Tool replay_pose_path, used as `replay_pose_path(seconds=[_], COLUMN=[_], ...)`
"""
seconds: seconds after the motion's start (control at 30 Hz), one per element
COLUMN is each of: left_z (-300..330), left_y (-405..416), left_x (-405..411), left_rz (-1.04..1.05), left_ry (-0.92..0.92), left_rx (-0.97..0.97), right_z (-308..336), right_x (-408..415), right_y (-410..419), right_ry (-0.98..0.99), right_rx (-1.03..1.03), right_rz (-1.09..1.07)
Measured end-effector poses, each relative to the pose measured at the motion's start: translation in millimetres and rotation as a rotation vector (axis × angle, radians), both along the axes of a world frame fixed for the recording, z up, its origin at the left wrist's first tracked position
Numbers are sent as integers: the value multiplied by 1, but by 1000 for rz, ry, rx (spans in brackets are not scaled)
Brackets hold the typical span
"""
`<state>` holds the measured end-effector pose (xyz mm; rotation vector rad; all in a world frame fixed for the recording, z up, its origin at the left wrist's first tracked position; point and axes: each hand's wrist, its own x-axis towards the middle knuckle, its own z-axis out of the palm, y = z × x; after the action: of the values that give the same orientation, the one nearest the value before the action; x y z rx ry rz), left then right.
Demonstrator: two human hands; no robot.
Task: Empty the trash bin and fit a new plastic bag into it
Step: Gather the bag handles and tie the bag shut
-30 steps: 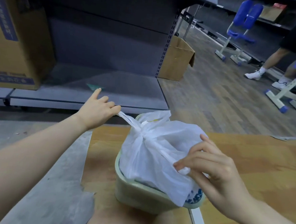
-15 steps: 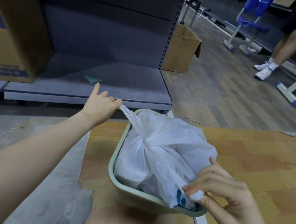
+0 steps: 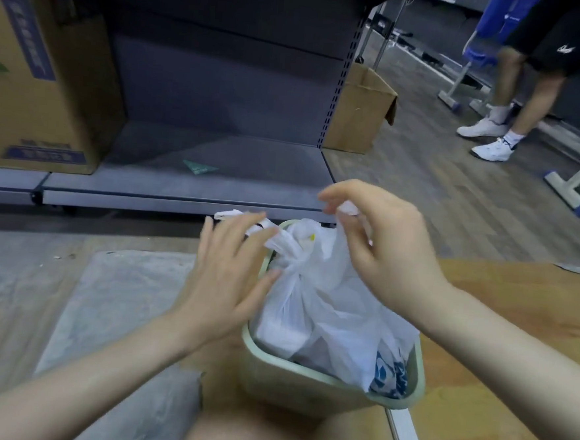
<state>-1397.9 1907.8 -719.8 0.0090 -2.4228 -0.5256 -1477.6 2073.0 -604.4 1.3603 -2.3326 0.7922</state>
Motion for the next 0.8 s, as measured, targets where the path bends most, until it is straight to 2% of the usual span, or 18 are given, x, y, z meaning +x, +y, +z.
replay_pose_path(seconds=[0.07,0.13,0.2,0.3,0.4,0.6,0.67,0.8], left_z=[-5,-17,-28,-38,-39,-37,-39,-44], left_y=[8,13,18,23,23,20,21,22], left_x=[12,23,32,38,38,37,36,36], left_rz=[-79,-109,-103,-108,-110,-103,-92,-53], left_ry=[73,24,-78,-109,-79,-26,-2,4], left_rx=[-117,-146,-63,151,255,164,149,94], right_z=[-7,-24,-38,-44,-42,-51,-55,-64], right_x=[2,2,3,-3,-10,-14,-18,-22], right_y=[-18,-31,-40,-43,-41,-39,-34,-26], right_ry=[128,268,393,356,341,362,338,382], right_rx=[259,634,915,1058,1118,1092,1007,649], right_rz=[92,128,129,94,101,84,80,134])
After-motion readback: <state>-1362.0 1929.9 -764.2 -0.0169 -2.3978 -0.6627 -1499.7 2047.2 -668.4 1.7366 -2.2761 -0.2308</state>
